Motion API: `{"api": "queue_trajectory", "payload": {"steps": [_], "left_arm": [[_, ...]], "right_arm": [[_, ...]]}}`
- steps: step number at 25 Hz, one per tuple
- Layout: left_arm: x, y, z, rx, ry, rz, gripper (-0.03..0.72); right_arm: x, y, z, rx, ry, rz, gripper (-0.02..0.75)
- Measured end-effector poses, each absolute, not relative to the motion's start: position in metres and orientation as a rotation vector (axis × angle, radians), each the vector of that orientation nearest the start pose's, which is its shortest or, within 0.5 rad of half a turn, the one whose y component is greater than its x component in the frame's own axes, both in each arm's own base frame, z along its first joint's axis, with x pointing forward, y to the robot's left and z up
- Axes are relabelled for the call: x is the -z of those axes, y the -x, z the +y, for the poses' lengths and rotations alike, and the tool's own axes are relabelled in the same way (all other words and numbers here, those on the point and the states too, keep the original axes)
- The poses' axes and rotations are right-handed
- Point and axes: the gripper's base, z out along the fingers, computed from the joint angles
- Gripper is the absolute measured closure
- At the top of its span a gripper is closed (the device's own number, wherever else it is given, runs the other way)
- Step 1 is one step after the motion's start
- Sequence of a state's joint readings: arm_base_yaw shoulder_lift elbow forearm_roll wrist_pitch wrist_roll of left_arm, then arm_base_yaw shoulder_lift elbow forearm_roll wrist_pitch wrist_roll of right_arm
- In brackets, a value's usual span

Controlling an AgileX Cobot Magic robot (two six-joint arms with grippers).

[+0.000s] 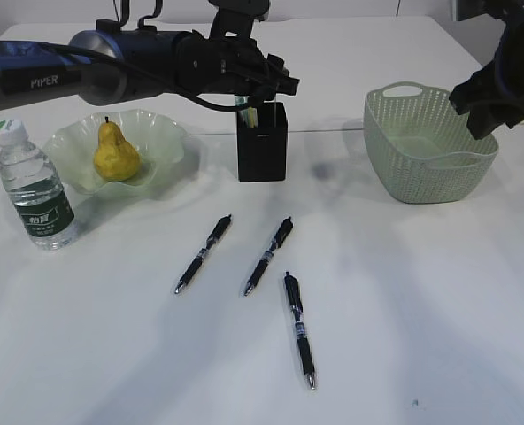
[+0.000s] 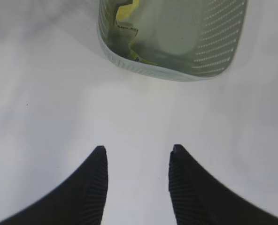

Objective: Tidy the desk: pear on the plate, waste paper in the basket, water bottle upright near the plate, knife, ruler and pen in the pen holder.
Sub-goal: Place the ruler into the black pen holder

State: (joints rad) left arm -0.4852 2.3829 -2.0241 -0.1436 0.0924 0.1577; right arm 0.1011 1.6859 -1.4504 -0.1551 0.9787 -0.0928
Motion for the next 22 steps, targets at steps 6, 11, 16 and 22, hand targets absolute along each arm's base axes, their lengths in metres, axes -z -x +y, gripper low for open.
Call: {"api": "queue_trajectory", "payload": {"steps": [6, 11, 16, 22], "left_arm": [[-0.210, -0.496, -0.264, 0.334, -0.497, 1.932, 0.335], [-0.233, -0.490, -0.261, 0.341, -0.504, 1.933, 0.335], [-0.258, -0.482, -0.252, 0.340, -0.517, 1.974, 0.334], [-0.275, -0.468, -0.236, 0.328, -0.561, 2.125, 0.334]], "right_arm": [[-0.303, -0.361, 0.025, 0.197, 0.338, 2.668, 0.386], [-0.303, -0.361, 0.025, 0.196, 0.337, 2.661, 0.386], [-0.303, -0.361, 0.025, 0.196, 0.337, 2.660, 0.386], [-0.302, -0.360, 0.025, 0.198, 0.337, 2.677, 0.386]]}}
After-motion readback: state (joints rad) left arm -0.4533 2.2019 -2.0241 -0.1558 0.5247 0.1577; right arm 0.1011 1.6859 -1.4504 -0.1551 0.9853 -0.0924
